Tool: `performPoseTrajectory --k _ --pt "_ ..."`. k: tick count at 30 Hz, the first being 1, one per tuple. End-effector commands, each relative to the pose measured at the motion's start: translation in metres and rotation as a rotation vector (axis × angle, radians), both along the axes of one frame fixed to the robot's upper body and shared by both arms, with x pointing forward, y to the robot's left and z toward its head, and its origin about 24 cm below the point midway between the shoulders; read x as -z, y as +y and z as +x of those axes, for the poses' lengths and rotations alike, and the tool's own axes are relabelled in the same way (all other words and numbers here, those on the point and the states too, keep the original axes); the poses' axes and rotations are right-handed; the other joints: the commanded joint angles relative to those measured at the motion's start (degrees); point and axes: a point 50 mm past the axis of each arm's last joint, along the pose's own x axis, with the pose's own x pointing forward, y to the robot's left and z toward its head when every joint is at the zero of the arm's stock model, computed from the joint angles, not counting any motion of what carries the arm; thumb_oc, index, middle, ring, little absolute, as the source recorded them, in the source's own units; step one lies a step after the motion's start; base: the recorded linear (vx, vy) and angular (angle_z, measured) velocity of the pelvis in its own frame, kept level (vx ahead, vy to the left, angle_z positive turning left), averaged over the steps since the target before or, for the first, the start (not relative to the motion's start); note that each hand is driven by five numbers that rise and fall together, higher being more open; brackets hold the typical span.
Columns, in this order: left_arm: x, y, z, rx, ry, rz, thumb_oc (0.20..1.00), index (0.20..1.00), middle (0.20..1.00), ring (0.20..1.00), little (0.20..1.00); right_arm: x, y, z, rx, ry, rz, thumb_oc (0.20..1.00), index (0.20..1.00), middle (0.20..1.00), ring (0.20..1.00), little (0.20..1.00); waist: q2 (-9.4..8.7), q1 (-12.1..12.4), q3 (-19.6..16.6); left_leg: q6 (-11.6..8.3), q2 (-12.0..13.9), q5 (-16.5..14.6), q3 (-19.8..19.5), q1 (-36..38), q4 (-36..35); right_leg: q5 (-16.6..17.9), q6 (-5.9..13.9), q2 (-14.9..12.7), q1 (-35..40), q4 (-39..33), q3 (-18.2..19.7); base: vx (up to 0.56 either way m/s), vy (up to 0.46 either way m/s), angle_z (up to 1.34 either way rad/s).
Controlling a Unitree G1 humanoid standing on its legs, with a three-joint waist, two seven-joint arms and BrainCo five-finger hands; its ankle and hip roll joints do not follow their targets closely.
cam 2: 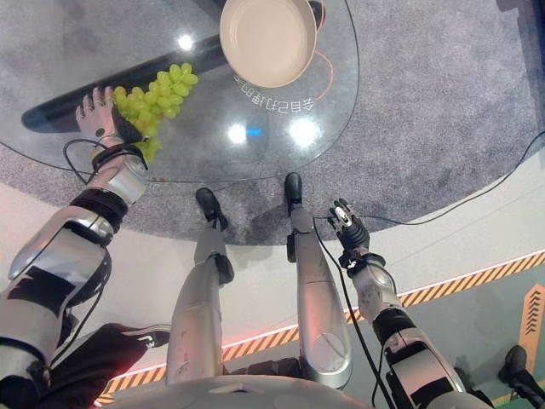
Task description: Pick up fruits into the plate
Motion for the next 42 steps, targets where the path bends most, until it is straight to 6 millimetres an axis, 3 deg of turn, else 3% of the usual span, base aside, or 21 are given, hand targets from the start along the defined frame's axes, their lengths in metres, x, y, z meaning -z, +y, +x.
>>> performPoseTrajectory --k 1,12,13,14,21,42 --pt "-0.019 0.008 0.002 -0.075 -0.058 -0.028 1.000 1.000 1.000 1.000 1.000 0.004 0.005 -0.009 0.003 -0.007 0.038 1.000 1.000 1.000 1.000 1.000 -1.59 -1.3 0.3 -1.31 -2.6 -6.5 0.0 1.2 3.2 1.5 -1.81 5.6 1.3 -1.9 -0.7 0.00 0.000 0.00" --pt "-0.009 0.013 0.001 -0.138 -0.024 -0.136 1.000 1.000 1.000 1.000 1.000 0.002 0.012 -0.005 -0.013 -0.014 0.046 1.000 1.000 1.000 1.000 1.000 -2.44 -2.5 0.3 -1.73 -2.1 -6.2 0.5 0.4 2.9 1.8 -1.72 5.8 0.3 -2.3 -0.1 0.00 0.000 0.00" --pt "-0.008 0.013 0.001 -0.138 -0.027 -0.136 0.482 0.482 0.482 0.482 0.482 0.002 0.013 -0.005 -0.012 -0.016 0.047 1.000 1.000 1.000 1.000 1.000 -2.49 -2.5 0.3 -1.76 -2.1 -6.2 0.6 0.4 2.8 1.8 -1.74 5.8 0.3 -2.4 -0.1 0.00 0.000 0.00" --pt "-0.008 0.015 0.000 -0.144 -0.025 -0.139 0.200 0.200 0.200 0.200 0.200 0.002 0.013 -0.006 -0.014 -0.020 0.049 1.000 1.000 1.000 1.000 1.000 -2.56 -2.6 0.3 -1.81 -2.0 -6.1 0.6 0.2 2.8 1.8 -1.71 5.9 0.1 -2.4 0.0 0.00 0.000 0.00" --pt "-0.002 0.015 -0.002 -0.144 -0.024 -0.139 0.200 0.200 0.200 0.200 0.200 0.001 0.013 -0.006 -0.015 -0.023 0.047 1.000 1.000 1.000 1.000 1.000 -2.45 -2.5 0.3 -1.96 -1.9 -6.0 0.7 0.5 2.5 1.7 -1.74 5.8 0.5 -2.6 -0.1 0.00 0.000 0.00" --pt "-0.011 0.013 0.001 -0.083 -0.044 -0.081 0.200 0.200 0.200 0.200 0.200 0.000 0.008 -0.007 -0.007 -0.032 0.034 1.000 1.000 1.000 1.000 1.000 -1.90 -1.9 0.3 -1.76 -2.0 -6.2 0.3 1.9 2.7 1.1 -1.88 5.6 1.9 -2.1 -0.4 0.00 0.000 0.00"
